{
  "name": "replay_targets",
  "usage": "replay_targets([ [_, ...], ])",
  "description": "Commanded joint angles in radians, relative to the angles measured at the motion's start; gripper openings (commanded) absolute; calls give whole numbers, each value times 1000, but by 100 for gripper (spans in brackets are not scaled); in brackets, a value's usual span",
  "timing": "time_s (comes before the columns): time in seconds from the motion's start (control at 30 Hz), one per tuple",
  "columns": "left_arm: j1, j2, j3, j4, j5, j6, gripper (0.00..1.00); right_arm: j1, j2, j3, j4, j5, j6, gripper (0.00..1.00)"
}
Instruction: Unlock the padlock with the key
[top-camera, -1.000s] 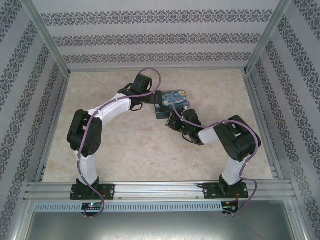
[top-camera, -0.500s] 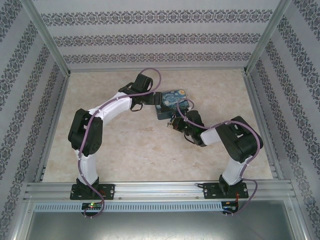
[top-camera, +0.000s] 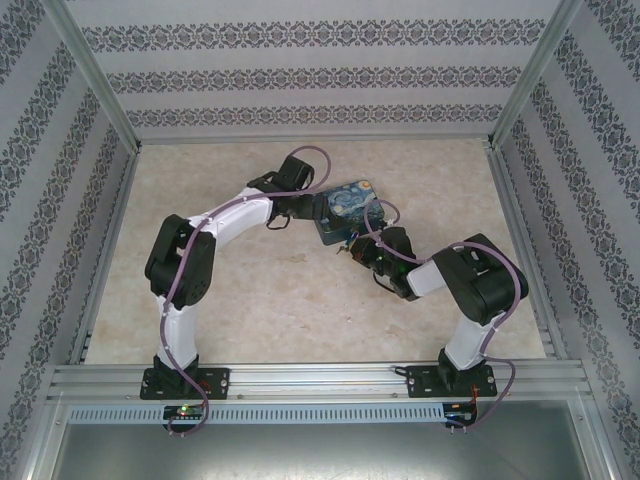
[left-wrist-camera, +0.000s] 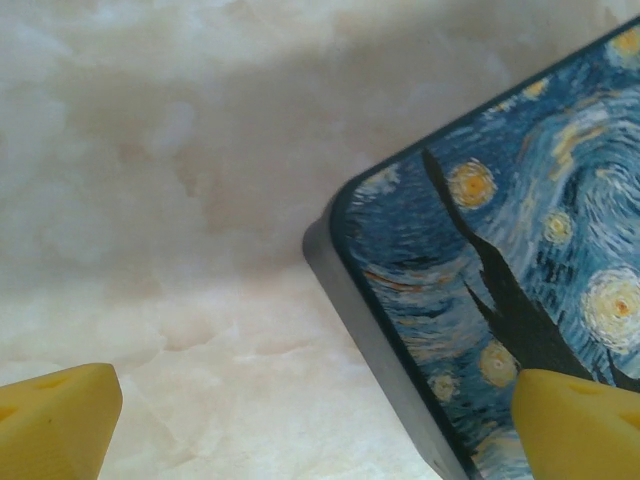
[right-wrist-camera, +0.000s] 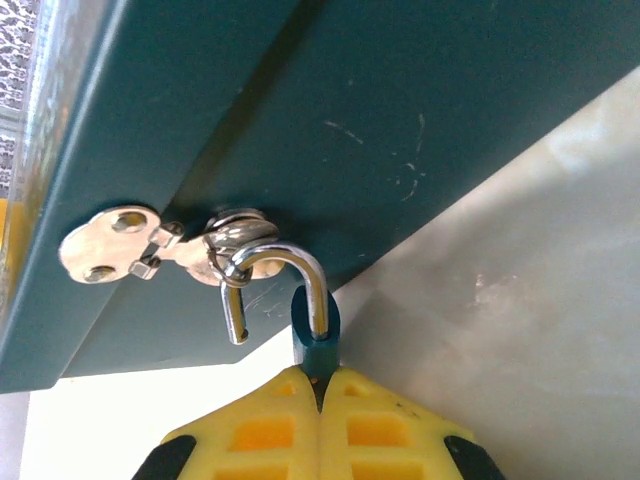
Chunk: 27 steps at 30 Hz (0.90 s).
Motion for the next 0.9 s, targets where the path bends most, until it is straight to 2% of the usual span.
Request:
replay_targets([
  [0.0, -28, 29, 4, -28, -39, 20, 100, -16, 0, -22, 31, -10, 22, 0],
  [0.43, -78, 49, -52, -38, -157, 42, 100, -83, -7, -59, 87, -7, 103, 0],
  [0.87, -90, 78, -63, -42, -172, 56, 100, -129, 26, -22, 125, -23, 184, 0],
])
